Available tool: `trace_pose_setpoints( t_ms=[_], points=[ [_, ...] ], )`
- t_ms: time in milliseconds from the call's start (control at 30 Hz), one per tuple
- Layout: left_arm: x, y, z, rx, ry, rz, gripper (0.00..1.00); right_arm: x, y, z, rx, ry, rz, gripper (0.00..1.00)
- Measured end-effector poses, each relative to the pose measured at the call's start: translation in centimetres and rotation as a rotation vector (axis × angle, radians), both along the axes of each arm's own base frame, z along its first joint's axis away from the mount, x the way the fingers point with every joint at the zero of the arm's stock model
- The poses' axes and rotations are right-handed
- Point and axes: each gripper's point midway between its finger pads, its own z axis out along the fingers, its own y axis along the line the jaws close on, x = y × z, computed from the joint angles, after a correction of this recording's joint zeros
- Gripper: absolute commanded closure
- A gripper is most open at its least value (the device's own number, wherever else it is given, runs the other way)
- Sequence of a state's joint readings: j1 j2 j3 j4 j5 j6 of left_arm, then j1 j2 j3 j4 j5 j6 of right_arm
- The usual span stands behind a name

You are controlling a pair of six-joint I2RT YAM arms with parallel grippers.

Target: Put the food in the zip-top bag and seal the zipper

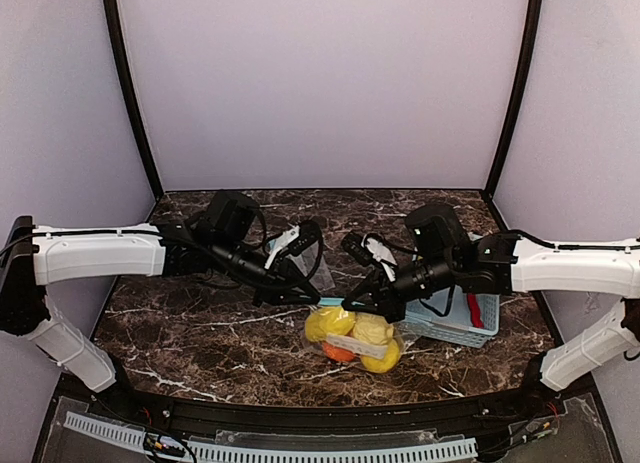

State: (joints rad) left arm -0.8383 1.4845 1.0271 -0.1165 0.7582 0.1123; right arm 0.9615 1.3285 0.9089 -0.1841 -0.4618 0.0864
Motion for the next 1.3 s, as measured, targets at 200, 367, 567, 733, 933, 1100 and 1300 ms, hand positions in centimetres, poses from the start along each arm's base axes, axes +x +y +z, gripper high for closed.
trace_pose_setpoints(
  t_ms=[200,367,567,733,933,1100,1300],
  points=[
    [0.2,0.3,0.4,-0.003,-0.014,0.004,0.99,0.1,-0.3,0.4,0.009,-0.013,-0.012,1.00],
    [0.5,0.4,0.5,0.003,-0.032,0.008,0.99,0.2,-0.5,0.6,0.014,-0.018,-0.018,1.00],
    [0.6,0.6,0.5,0.017,-0.048,0.006,0.99,0.3,-0.6,0.6,0.015,-0.019,-0.019,1.00],
    [0.9,0.8,0.7,0.018,-0.067,0.005,1.00,0.5,-0.5,0.8,0.024,-0.026,-0.022,1.00],
    [0.8,1.0,1.1,0.017,-0.090,-0.004,0.99,0.6,-0.4,1.1,0.034,-0.034,-0.021,1.00],
    [0.9,1.1,1.2,0.019,-0.095,-0.003,0.80,0.4,-0.3,1.2,0.041,-0.028,-0.015,1.00],
    [2.4,2.8,0.8,0.064,-0.056,0.094,0.33,0.2,-0.5,0.9,0.025,0.034,-0.030,1.00]
  ],
)
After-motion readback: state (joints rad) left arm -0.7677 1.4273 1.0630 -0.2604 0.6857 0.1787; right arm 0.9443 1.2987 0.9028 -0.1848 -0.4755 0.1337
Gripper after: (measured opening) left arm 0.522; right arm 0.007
